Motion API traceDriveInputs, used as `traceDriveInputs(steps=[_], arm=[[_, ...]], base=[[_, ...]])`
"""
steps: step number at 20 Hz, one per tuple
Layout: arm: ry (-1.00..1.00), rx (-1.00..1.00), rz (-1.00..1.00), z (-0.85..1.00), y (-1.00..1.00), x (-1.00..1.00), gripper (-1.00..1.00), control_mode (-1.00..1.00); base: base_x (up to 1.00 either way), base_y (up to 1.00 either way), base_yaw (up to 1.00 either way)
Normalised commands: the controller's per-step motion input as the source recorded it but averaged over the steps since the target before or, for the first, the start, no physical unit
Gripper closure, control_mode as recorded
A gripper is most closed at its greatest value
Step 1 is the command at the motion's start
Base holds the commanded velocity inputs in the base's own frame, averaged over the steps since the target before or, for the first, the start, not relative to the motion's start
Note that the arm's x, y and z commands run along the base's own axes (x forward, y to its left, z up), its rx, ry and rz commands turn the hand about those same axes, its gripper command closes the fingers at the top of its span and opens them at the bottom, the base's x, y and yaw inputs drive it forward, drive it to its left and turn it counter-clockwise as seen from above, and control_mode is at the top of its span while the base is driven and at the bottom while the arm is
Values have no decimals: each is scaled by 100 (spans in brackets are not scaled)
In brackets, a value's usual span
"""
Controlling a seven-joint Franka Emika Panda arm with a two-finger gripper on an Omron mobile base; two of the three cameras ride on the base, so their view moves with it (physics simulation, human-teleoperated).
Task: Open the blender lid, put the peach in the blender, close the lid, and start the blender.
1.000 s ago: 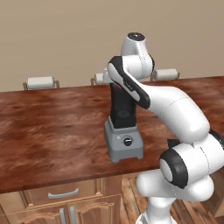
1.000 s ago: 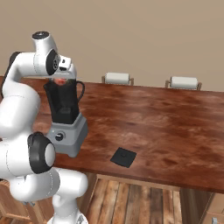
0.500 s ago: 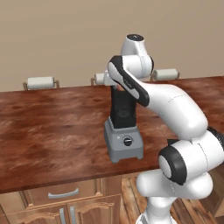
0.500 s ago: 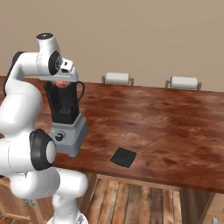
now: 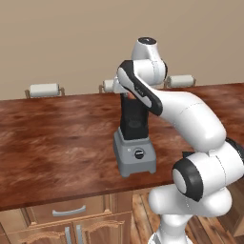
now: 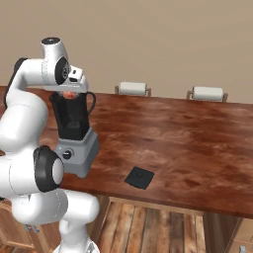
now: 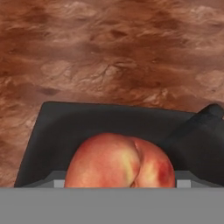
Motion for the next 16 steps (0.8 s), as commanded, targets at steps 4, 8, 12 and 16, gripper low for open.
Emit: traceDriveInputs(steps=[4,8,12,16], arm=[[0,0,0,-10,0,0,-100,-100],[-3,0,0,0,0,0,-100,-100],[-4,0,0,2,0,0,-100,-100],[-6,0,0,11,-2,0,-100,-100]], base=[[0,0,0],[0,0,0],[0,0,0],[0,0,0]])
